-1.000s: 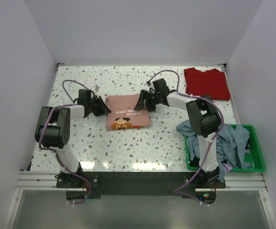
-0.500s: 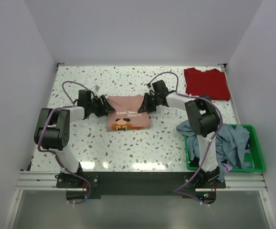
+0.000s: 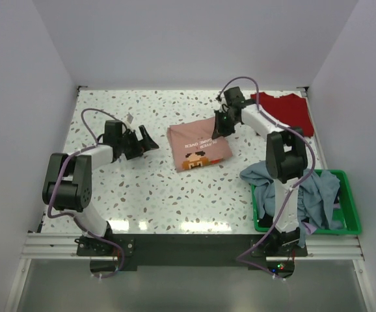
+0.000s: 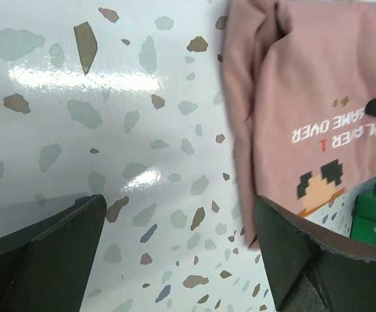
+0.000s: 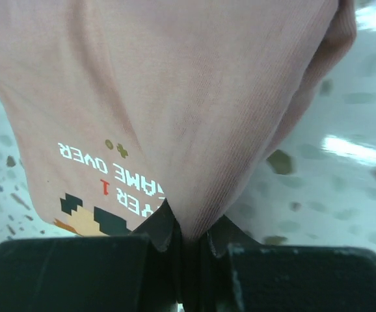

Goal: Fold and stack the t-shirts
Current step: Neatly place the folded tshirt to the corner

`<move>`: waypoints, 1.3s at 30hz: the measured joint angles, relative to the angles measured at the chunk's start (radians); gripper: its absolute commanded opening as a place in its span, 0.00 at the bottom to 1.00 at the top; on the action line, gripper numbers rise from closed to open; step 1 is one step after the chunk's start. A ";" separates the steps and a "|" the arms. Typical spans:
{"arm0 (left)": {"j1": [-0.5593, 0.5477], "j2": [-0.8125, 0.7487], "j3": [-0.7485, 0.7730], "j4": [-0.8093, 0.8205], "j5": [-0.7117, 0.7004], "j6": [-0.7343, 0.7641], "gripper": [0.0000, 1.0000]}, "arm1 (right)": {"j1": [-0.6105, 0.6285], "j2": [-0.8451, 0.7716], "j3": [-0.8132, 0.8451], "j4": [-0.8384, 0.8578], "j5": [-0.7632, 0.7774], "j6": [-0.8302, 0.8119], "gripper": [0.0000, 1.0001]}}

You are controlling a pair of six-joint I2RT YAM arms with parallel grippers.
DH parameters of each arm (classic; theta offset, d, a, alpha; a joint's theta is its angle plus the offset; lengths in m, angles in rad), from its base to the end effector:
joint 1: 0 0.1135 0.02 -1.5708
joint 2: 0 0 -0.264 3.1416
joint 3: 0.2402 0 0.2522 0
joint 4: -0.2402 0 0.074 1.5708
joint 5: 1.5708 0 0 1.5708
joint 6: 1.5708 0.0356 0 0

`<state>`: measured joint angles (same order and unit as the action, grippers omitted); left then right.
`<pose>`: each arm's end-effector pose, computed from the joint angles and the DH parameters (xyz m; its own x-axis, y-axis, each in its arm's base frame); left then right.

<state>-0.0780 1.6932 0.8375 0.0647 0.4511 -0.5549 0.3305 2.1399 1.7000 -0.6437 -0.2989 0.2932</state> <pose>0.3305 -0.0414 0.1545 -0.8005 -0.4130 -0.4343 -0.0541 0.7715 -0.6339 0.4317 0.1592 0.1904 -0.9275 -0.0262 -0.3730 -0.1801 0.9054 0.3844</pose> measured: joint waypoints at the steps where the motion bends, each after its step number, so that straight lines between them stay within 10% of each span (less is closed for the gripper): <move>1: 0.000 -0.003 0.000 -0.003 -0.003 0.001 1.00 | -0.014 0.000 0.031 -0.034 0.024 -0.024 0.00; 15: 0.000 -0.003 0.000 -0.029 -0.018 0.026 1.00 | -0.072 0.100 0.441 -0.343 0.469 -0.356 0.00; 39: 0.000 0.015 -0.006 0.023 -0.015 0.040 1.00 | -0.153 0.179 0.668 -0.212 0.833 -0.592 0.00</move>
<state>-0.0780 1.7084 0.8310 0.0879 0.4358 -0.5148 0.1772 2.3184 2.3680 -0.8558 0.5339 -0.2993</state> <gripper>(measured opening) 0.997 0.066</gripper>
